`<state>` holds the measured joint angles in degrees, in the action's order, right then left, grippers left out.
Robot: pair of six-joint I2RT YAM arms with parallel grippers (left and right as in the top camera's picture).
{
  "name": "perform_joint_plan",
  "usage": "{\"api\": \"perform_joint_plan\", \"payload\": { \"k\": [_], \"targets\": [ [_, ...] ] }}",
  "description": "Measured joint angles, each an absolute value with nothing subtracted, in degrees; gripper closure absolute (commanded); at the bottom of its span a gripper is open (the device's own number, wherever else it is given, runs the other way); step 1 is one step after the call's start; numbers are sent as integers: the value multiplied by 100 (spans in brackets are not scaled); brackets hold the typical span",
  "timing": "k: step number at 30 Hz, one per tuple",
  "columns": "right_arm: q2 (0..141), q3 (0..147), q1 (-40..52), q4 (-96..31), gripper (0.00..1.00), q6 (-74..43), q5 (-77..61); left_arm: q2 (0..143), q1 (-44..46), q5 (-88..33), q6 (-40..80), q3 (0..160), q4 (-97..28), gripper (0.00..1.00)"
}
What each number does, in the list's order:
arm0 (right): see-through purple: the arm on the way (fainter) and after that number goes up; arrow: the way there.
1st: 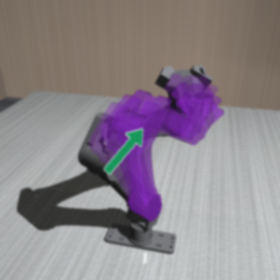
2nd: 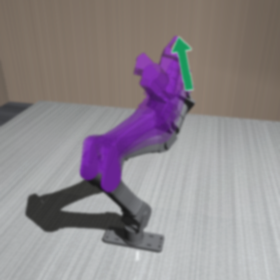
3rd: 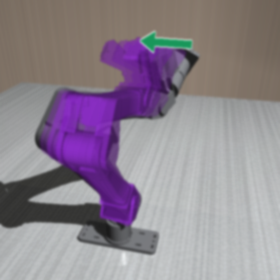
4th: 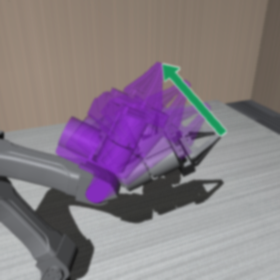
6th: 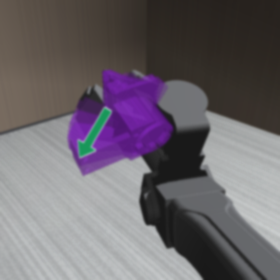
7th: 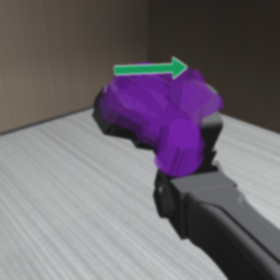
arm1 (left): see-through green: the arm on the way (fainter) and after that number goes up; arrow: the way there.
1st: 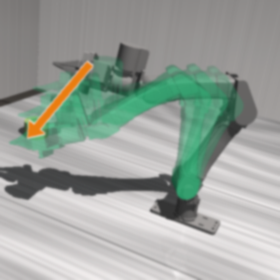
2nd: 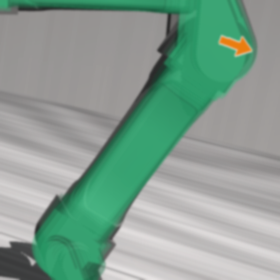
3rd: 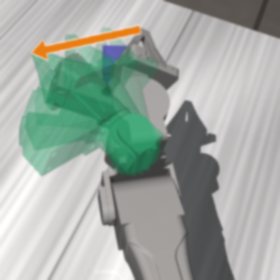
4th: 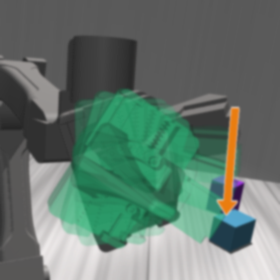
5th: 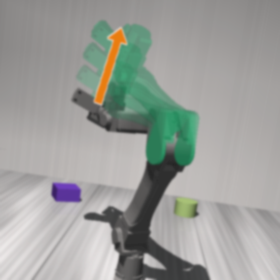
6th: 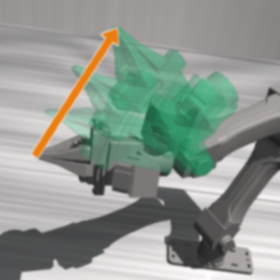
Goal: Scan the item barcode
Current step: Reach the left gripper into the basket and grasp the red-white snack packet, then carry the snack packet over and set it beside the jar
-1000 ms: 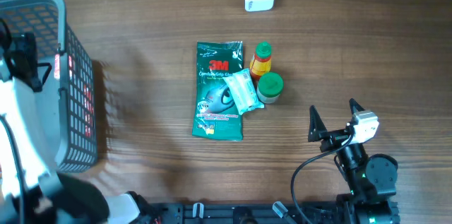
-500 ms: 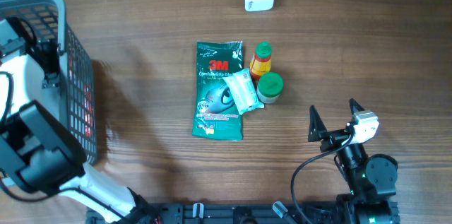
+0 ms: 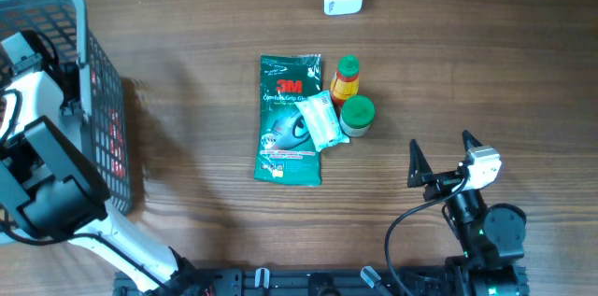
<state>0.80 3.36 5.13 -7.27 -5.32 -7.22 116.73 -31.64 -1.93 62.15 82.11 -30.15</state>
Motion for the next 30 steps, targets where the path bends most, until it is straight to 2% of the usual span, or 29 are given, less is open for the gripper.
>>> {"api": "perform_joint_plan", "payload": {
  "k": [8, 21, 26, 30],
  "targets": [
    [80, 336, 513, -727, 0, -532, -722, 11299, -3164, -209, 5887, 8147, -3310, 96],
    [80, 336, 513, -727, 0, -532, -725, 7435, -3065, 139, 5682, 8165, -4556, 96],
    [80, 336, 513, -729, 0, -532, -722, 6875, -2206, 8, 5618, 8165, -5212, 96],
    [80, 336, 513, -727, 0, -532, -725, 6912, -864, -40, 5461, 8160, -5325, 96]
  ]
}}
